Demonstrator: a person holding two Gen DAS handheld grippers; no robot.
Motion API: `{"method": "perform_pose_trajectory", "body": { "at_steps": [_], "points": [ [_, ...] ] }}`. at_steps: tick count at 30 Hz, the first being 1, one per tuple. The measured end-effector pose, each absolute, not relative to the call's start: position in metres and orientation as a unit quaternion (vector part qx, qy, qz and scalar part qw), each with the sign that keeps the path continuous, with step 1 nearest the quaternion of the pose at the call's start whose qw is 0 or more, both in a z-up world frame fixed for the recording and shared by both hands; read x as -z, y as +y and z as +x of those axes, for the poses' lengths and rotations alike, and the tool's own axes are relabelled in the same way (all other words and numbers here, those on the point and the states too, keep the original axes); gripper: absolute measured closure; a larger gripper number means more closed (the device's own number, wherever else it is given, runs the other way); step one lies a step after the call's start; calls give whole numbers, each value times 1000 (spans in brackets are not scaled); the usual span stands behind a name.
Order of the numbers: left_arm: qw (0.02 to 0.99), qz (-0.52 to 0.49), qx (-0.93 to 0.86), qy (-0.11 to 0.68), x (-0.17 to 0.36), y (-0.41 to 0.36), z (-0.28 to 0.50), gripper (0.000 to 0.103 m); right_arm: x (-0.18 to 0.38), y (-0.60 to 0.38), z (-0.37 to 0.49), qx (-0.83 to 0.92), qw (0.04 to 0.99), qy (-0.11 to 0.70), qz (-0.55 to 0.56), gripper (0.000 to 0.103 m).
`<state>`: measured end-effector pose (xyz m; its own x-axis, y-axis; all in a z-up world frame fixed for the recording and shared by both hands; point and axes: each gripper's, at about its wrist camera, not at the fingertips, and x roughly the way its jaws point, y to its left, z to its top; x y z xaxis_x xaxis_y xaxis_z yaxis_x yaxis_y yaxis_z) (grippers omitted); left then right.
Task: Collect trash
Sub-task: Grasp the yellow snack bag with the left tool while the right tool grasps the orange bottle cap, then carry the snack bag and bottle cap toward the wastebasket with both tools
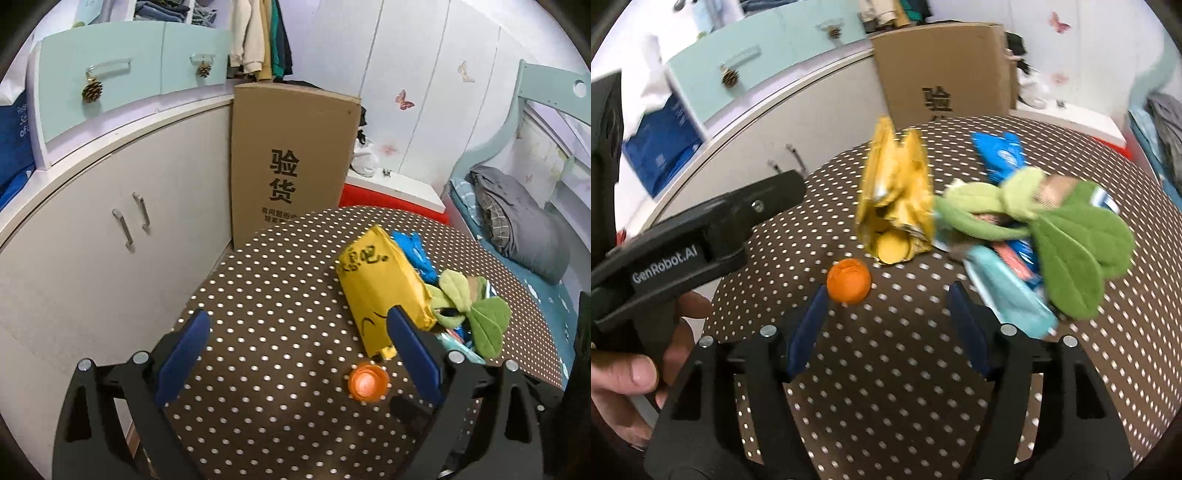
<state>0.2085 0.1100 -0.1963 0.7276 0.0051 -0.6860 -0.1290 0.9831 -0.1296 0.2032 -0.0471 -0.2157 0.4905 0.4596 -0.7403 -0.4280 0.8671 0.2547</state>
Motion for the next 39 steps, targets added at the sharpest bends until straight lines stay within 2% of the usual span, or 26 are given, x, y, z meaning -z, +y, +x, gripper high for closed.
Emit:
{"method": "perform_pose_trajectory", "body": {
  "at_steps": [4, 5, 6, 7, 8, 17, 25, 26, 27, 29, 32, 39],
  "points": [
    [923, -87, -48, 371, 198, 117, 209, 9, 222, -25, 210, -291, 851, 437, 13, 37],
    [923, -88, -49, 371, 198, 120, 209, 9, 222, -22, 210, -296, 849, 437, 14, 41],
    [923, -89, -51, 372, 198, 121, 208, 9, 223, -18, 210, -300, 848, 437, 12, 49],
    [922, -88, -53, 372, 199, 123, 208, 9, 227, -12, 211, -293, 848, 441, -4, 67],
    [922, -86, -54, 374, 199, 123, 208, 9, 227, -10, 209, -283, 855, 435, -15, 73],
    [924, -73, -16, 375, 196, 97, 220, 9, 223, -59, 190, -258, 860, 439, 16, 73],
    [913, -57, -3, 404, 214, 51, 269, 9, 205, -129, 172, -220, 875, 425, 67, 73],
    [910, -59, 0, 410, 220, 50, 275, 22, 204, -136, 169, -218, 876, 423, 73, 73],
    [906, -65, 7, 419, 225, 51, 279, 51, 202, -139, 168, -216, 878, 422, 74, 73],
    [900, -92, 17, 425, 229, 57, 281, 62, 198, -151, 163, -213, 880, 416, 81, 73],
    [904, -101, 17, 414, 225, 66, 268, 66, 191, -168, 155, -207, 885, 406, 90, 73],
    [917, -98, 19, 385, 205, 72, 221, 67, 171, -207, 146, -191, 901, 374, 109, 73]
  ]
}}
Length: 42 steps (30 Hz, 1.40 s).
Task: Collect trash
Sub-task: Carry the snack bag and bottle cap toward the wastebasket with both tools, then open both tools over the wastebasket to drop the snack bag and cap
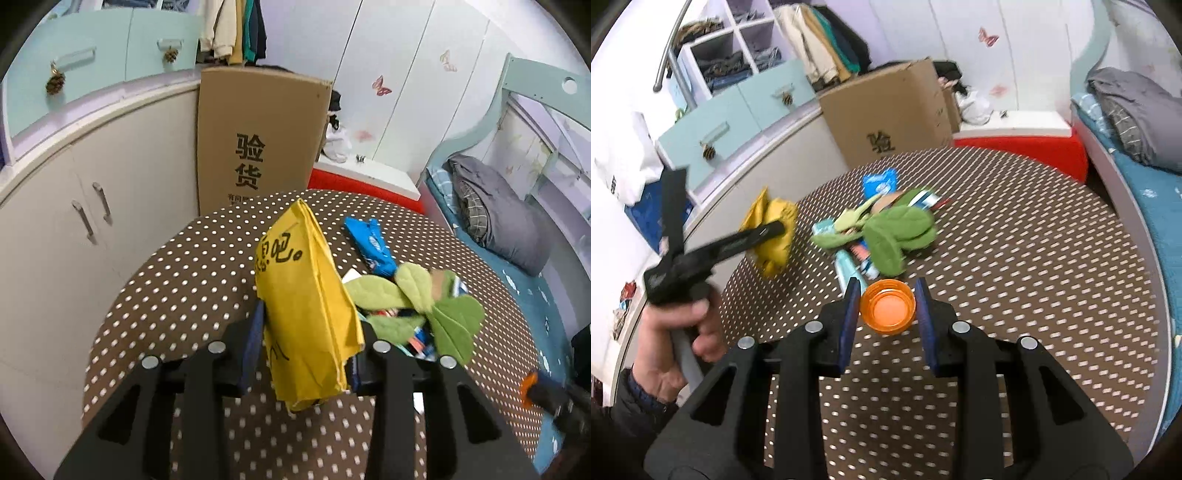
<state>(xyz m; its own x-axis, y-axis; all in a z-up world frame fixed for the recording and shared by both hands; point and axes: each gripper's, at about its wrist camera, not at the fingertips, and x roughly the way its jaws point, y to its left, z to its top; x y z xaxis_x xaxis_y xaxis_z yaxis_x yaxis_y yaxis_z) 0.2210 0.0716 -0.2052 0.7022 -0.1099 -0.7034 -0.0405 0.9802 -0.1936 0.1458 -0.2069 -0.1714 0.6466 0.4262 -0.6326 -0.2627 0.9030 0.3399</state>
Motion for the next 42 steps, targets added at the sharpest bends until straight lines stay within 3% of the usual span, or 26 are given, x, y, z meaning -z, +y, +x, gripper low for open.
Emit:
{"method": "perform_pose_trajectory", "body": {
  "at_steps": [6, 16, 20, 23, 30, 31, 32, 33, 42],
  "points": [
    [928, -76, 63, 360, 173, 32, 186, 66, 151, -256, 136, -158, 919, 340, 119, 73],
    [919, -20, 181, 348, 145, -102, 163, 66, 149, -387, 119, -59, 934, 311, 168, 73],
    [907, 2, 227, 354, 146, -153, 156, 66, 186, -456, 120, -5, 915, 340, 218, 73],
    [895, 14, 256, 364, 152, -186, 150, 66, 250, -512, 126, 44, 882, 389, 263, 73],
    [874, 51, 298, 381, 168, -257, 148, 66, 335, -562, 144, 74, 834, 443, 321, 72],
    [871, 56, 302, 383, 171, -266, 149, 66, 345, -569, 145, 80, 828, 445, 331, 60],
    [869, 60, 305, 386, 173, -274, 150, 66, 353, -574, 145, 87, 824, 444, 340, 30],
    [865, 65, 309, 391, 177, -283, 151, 66, 360, -580, 145, 95, 820, 442, 351, 25],
    [824, 108, 344, 438, 216, -369, 172, 65, 336, -610, 97, 123, 828, 387, 385, 15]
  ]
}}
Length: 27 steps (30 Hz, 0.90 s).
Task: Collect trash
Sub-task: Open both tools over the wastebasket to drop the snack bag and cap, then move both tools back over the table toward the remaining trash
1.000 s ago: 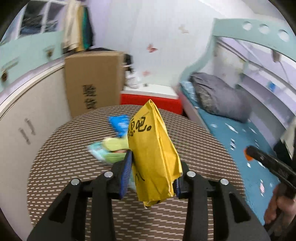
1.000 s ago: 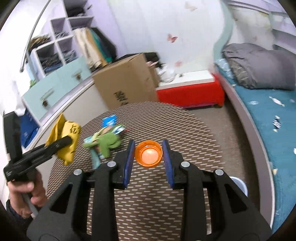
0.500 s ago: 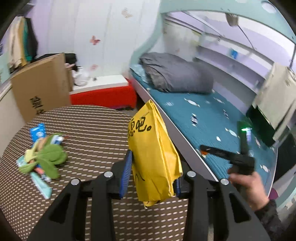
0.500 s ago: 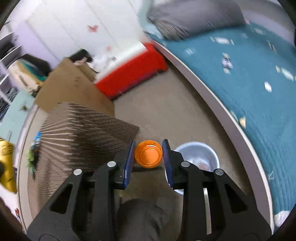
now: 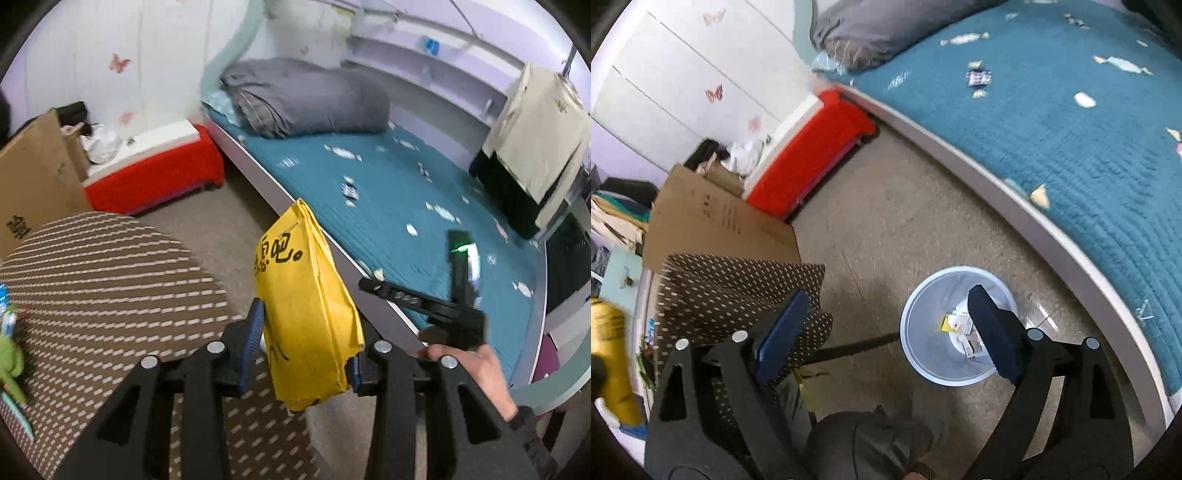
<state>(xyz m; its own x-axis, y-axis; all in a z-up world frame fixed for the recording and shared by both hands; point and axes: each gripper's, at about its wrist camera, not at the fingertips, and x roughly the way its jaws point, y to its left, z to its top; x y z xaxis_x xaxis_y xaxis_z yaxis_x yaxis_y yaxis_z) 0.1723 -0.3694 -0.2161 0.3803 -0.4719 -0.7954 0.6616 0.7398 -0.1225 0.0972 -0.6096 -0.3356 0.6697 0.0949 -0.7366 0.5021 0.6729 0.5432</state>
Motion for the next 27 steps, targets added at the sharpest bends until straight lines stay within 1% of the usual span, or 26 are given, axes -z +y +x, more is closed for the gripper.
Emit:
{"method": "perform_pose_trajectory", "body": {
  "at_steps": [7, 11, 13, 14, 15, 16, 19, 27],
  "points": [
    [782, 138, 360, 490, 263, -431, 194, 65, 298, -621, 67, 131, 847, 353, 374, 12],
    [764, 145, 358, 517, 286, -453, 204, 62, 287, -624, 61, 136, 852, 342, 372, 12],
    [763, 148, 351, 522, 293, -459, 211, 58, 285, -626, 59, 138, 852, 337, 375, 11],
    [761, 149, 349, 526, 296, -461, 214, 43, 285, -628, 58, 139, 853, 335, 376, 11],
    [758, 147, 347, 532, 299, -463, 218, 22, 284, -629, 58, 141, 853, 335, 375, 10],
    [759, 143, 344, 534, 299, -464, 221, 16, 284, -629, 58, 141, 853, 335, 375, 9],
    [772, 132, 332, 526, 294, -461, 226, 12, 282, -625, 59, 144, 853, 334, 374, 6],
    [797, 97, 335, 494, 259, -430, 219, 12, 268, -604, 65, 154, 859, 339, 351, 6]
  ]
}}
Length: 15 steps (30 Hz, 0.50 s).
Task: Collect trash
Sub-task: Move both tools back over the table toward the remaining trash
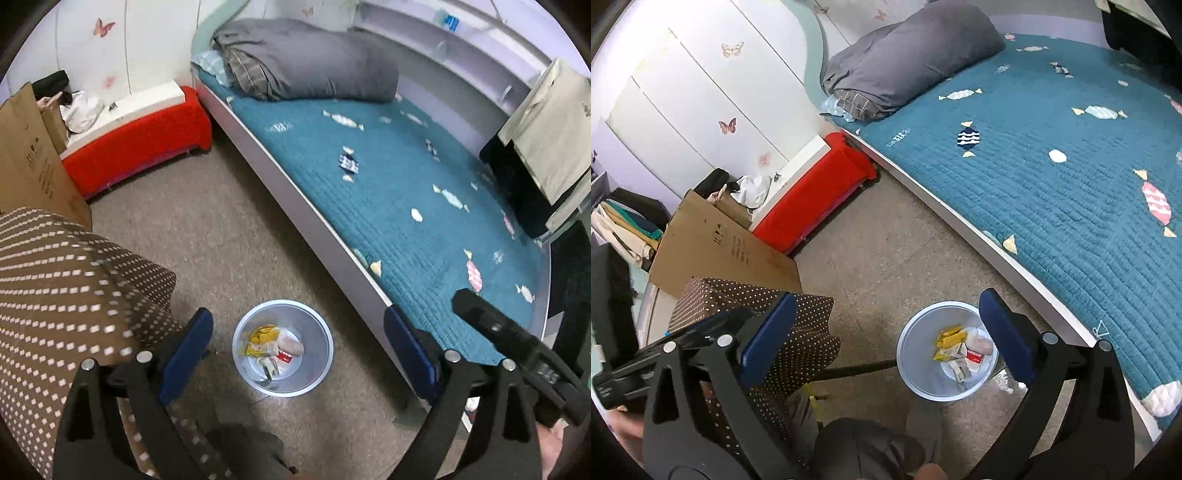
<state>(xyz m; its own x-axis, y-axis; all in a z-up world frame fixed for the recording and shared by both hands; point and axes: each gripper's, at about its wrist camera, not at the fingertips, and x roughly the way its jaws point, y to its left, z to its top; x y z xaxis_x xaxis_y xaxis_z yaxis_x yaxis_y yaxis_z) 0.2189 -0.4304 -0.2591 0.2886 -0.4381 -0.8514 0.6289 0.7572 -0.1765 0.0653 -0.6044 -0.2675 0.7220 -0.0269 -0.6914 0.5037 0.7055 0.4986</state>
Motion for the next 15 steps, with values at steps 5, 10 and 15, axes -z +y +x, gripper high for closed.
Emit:
{"method": "perform_pose_trajectory", "body": {
  "at_steps": [5, 10, 15],
  "points": [
    [813, 94, 339, 464, 233, -407, 204, 12, 248, -584, 68, 142, 870, 332, 335, 6],
    [829, 93, 338, 435, 207, -381, 188, 10, 221, -559, 70, 125, 883, 320, 318, 6],
    [847, 90, 326, 411, 188, -348, 180, 10, 197, -530, 74, 110, 895, 315, 298, 6]
  ]
}}
